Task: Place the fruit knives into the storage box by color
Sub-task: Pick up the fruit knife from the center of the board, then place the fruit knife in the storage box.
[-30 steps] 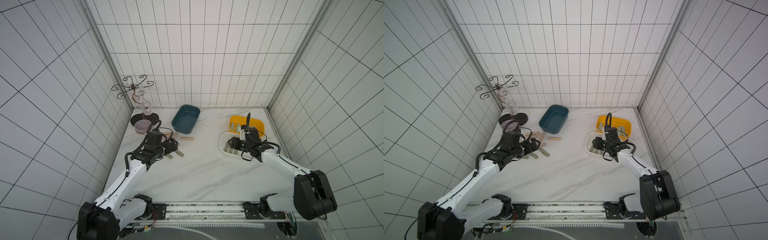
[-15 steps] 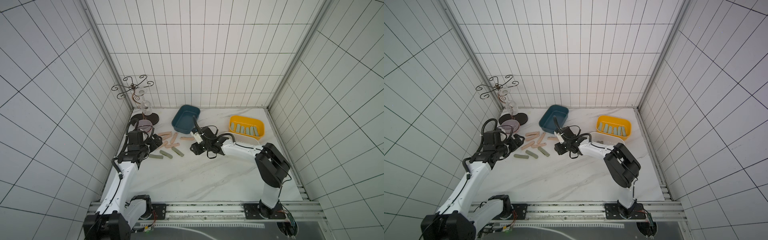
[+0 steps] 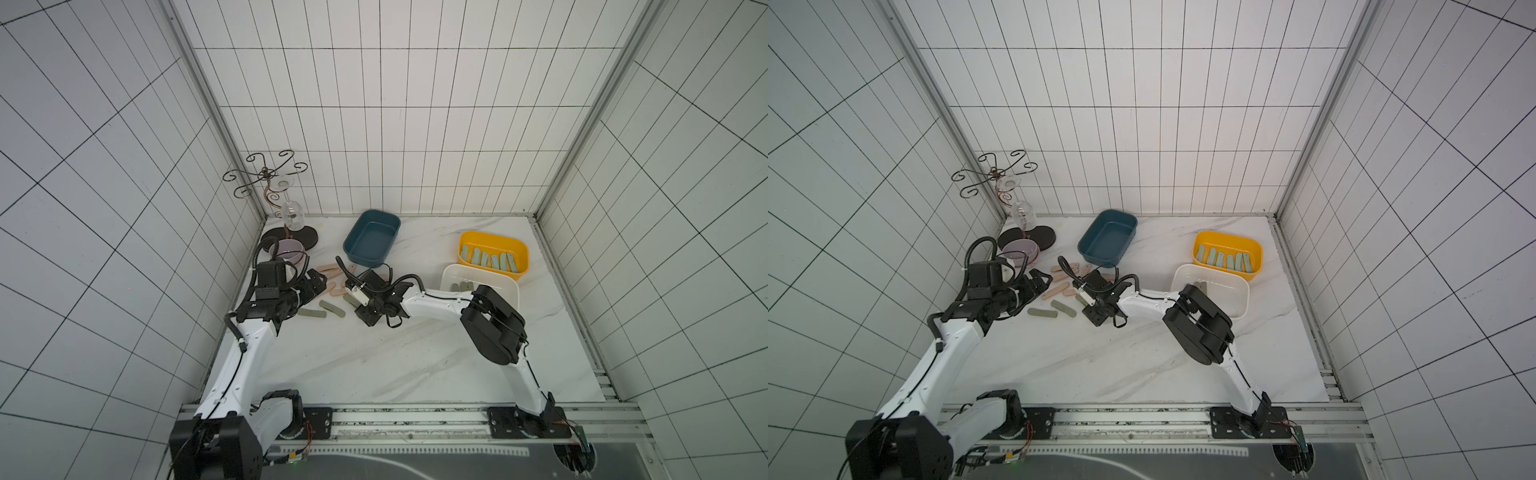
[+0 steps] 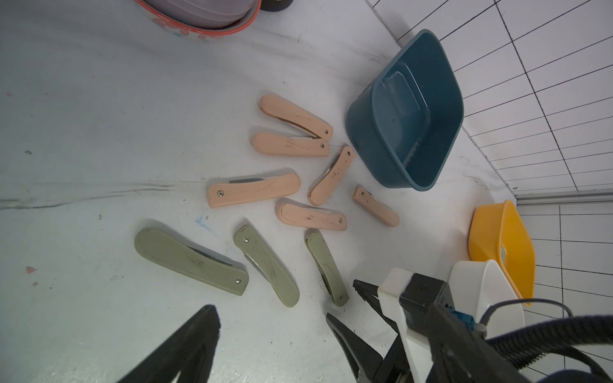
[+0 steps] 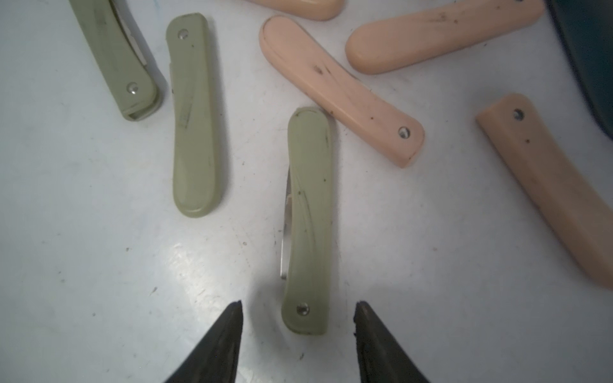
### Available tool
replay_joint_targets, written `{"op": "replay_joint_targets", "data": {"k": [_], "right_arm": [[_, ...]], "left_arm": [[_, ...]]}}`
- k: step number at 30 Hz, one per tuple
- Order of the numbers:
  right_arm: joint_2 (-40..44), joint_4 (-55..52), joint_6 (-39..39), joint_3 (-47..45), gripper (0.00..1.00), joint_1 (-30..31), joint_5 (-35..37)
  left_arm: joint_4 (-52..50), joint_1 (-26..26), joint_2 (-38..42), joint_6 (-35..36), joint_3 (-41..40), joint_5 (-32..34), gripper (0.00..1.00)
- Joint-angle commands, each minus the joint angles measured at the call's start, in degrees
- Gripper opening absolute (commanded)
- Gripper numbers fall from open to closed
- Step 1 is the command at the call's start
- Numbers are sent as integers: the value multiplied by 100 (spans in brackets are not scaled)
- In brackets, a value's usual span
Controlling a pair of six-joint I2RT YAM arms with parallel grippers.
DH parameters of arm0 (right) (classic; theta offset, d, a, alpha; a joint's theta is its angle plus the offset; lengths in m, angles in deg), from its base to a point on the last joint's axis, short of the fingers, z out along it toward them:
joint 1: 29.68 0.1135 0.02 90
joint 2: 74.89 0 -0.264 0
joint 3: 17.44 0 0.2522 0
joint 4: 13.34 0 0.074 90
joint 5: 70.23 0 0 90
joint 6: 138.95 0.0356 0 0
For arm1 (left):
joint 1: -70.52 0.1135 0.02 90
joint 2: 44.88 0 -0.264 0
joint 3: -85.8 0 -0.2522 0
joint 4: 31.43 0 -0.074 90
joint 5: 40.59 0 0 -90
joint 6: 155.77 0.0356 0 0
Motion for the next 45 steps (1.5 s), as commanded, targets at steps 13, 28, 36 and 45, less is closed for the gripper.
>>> {"op": "replay_joint_targets", "data": {"k": [13,28,36,45], "right_arm": [[-486,-231,-370,847,41,98,264],[-201,-400,-392,555,18,175,193],[393,-292,-242,-49,15,181,280],[1206,-71,-7,-1025,14,112,564]], "left_arm": [[52,67,-86,69,23,-187,97],[76,67,-29,19,-12,-226,97],[98,67,1,-43,-47,-296,97],[190,24,107,-169,-76,-460,97]]}}
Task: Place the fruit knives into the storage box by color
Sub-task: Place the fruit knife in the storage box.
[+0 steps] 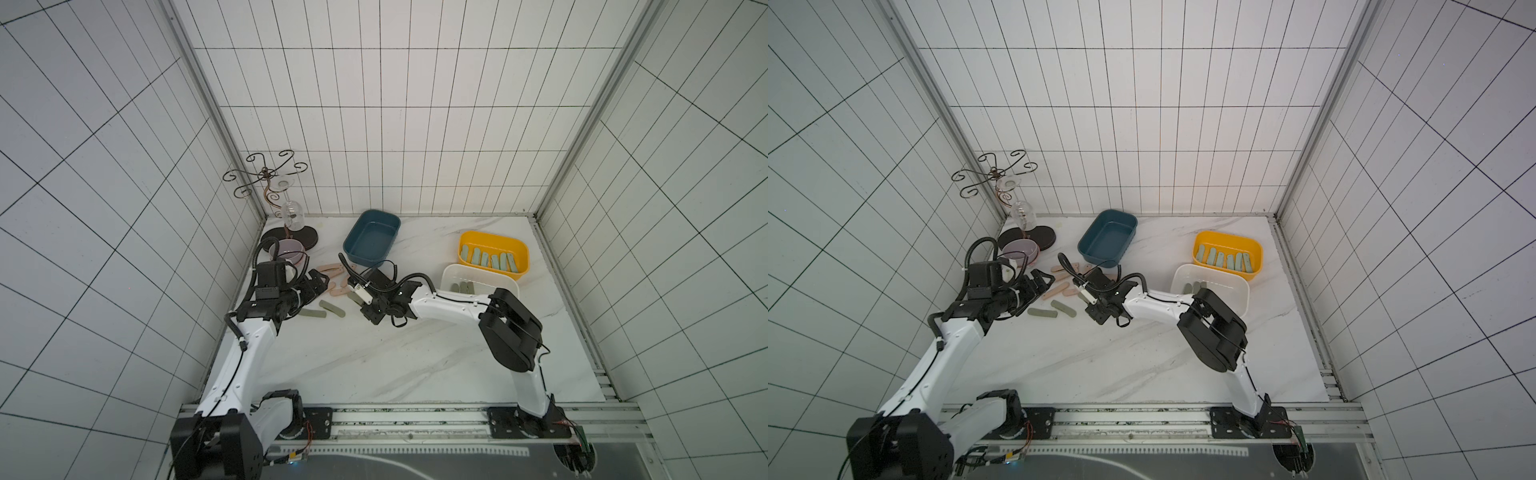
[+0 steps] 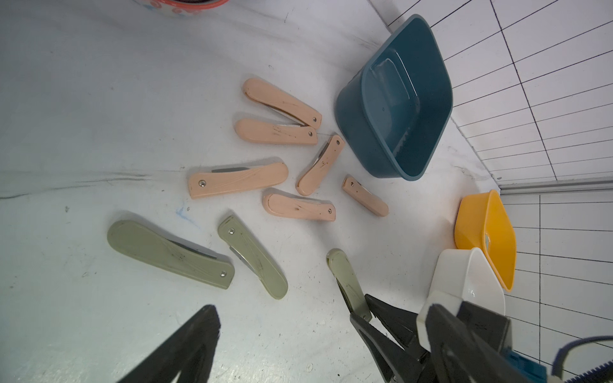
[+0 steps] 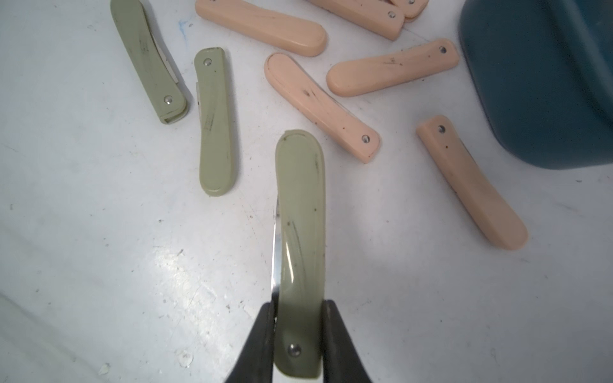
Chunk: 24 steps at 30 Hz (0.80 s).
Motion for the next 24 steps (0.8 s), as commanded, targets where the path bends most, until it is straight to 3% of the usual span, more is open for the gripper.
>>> {"op": "replay_joint_targets", "data": {"k": [1,5,11,18,24], "right_arm": [[374,77,133,-564,14,-44,195],[740,116,272,-900,14,-186,309],[1389,116,584,-1330,13,-693,461],[2437,116,1337,-1993,14,-1941,444],[3305,159,1882,-2869,15,-3181,289]], "left_arm": [[173,-41,116,-94,-35,-93,97],[206,-267,124,-163,0,-22,97],[365,-1001,16,-421,143,304,97],[551,-2025,-252,-689,408,693,97],[590,-2553,-388,-769,576,921,97]]}}
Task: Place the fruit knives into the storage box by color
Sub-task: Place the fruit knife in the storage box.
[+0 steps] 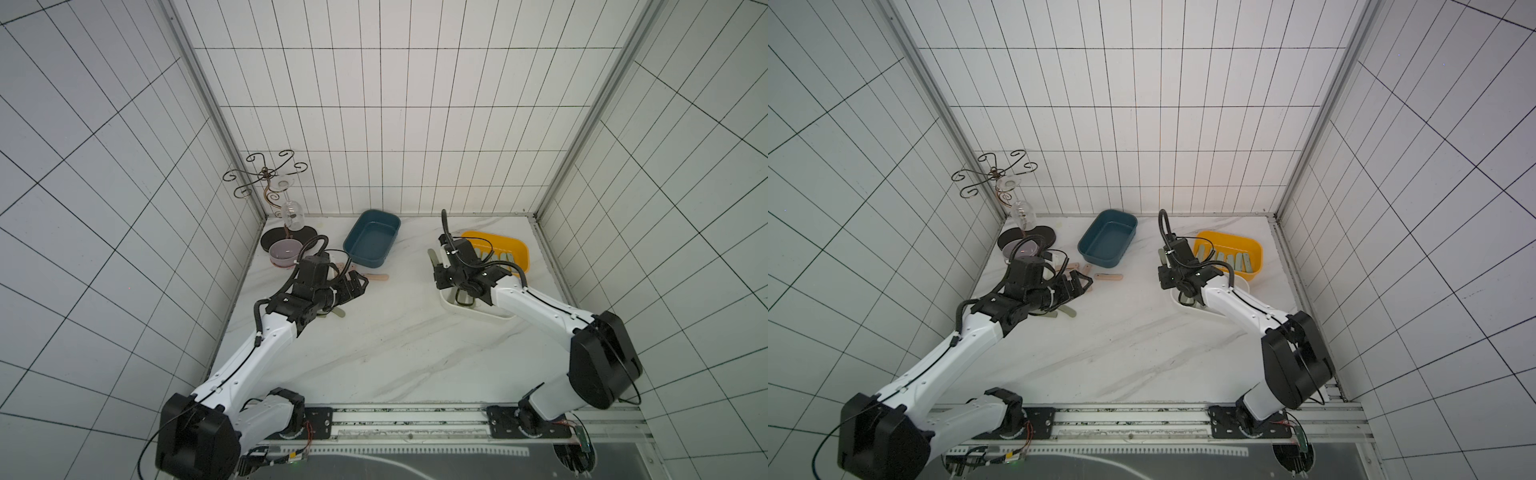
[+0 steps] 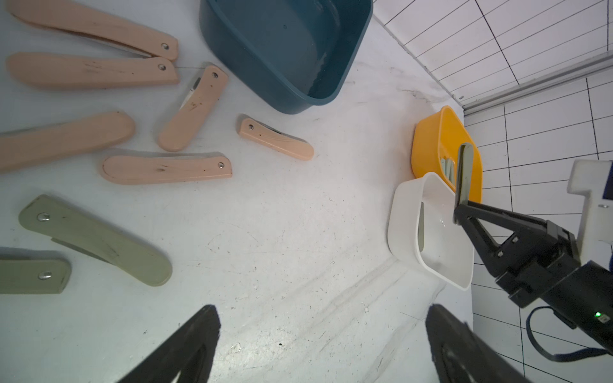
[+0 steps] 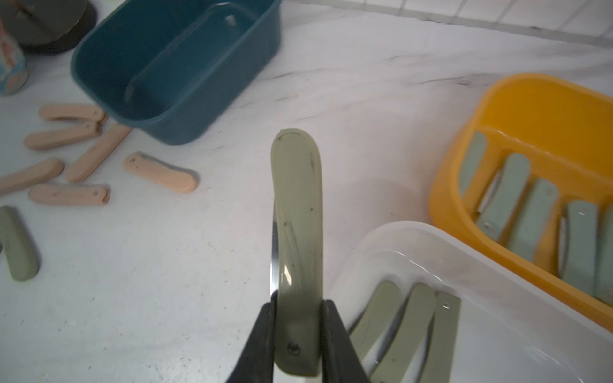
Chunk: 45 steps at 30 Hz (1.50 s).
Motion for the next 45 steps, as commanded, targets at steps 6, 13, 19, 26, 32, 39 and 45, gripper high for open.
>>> {"op": "replay_joint_targets", "data": {"k": [6,13,19,26,32,39,45], "right_arm": [[728,-26,569,-1255,15,-1515,-446],[654,38,547,-1607,15,-1949,-763],[487,236,654,-1827,15,-1966,-992],[417,372,733,-2111,15,-1972,-1081],[218,387,727,-2119,15,-1968,-1034],[-46,422,657,-2004,19,-1967,-894],[-84,320,595,-1827,43,-1979,-889]], "left_arm": [[275,-395,-196,-205,233,290,97],[320,-457,-318,-205,288,283,97],[325,-462,-301,-203,279,289,97],[334,-462,-298,-226,271,303,97],[349,-462,-301,-234,279,292,97],[334,-462,-248,-241,279,316,97],[282,-462,-208,-245,305,338,97]]}}
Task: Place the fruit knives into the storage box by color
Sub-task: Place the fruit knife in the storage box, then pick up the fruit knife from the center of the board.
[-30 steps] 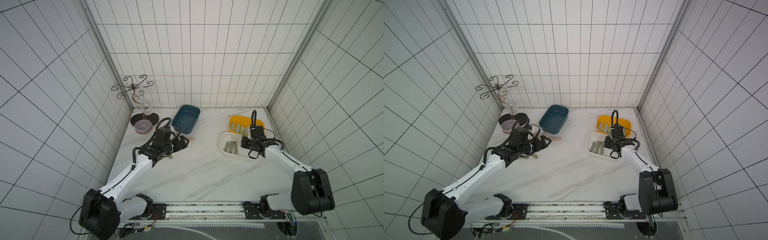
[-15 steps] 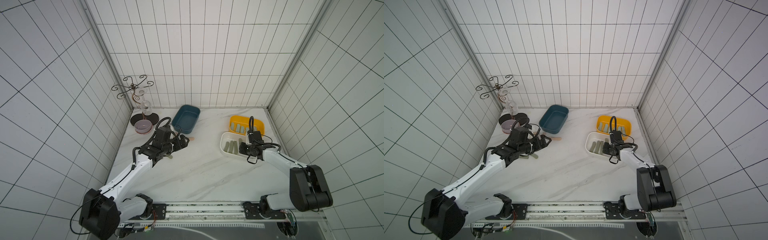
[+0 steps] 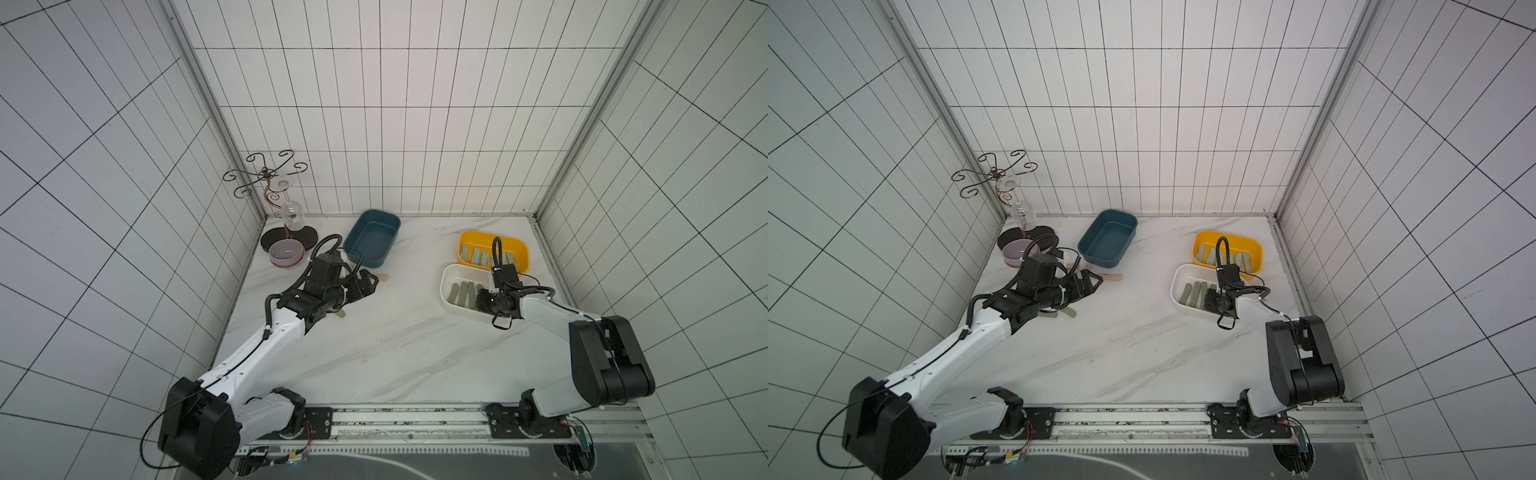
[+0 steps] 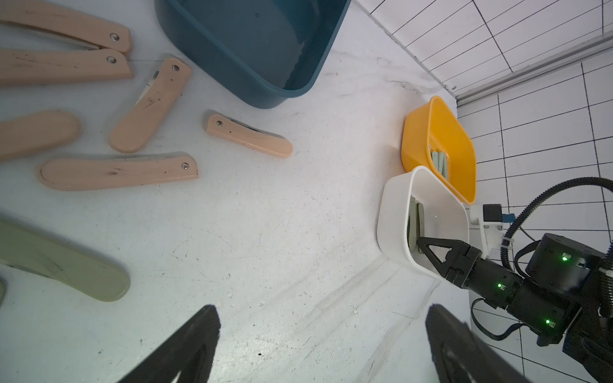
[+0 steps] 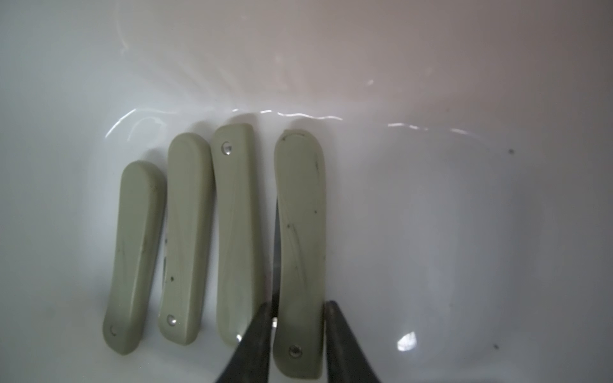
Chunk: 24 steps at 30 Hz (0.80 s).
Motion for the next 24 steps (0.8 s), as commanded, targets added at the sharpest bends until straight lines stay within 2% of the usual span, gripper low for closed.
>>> {"op": "replay_joint_targets", "data": {"k": [1,4,9,14,19,24], "right_arm": [[73,-78,-34,106,46,-46,39],[403,-260,-17,390,51,-42,-69],[882,-419,-93,961,53,-40,-576],[1098,-237,-52,1324,53,90,-1207],[938,153,-8,1465,53,895,-1155],[236,382,1,1727,53,1983,-968]], "left_arm": [[24,-20,104,-48,190,117,97],[-71,-20,141,-16,221,152,97],[-319,4,283,108,230,355,97],[-383,384,605,218,23,407,97],[-662,1195,908,521,-74,214,97],[-851,1960,983,769,-121,-120,97]]}}
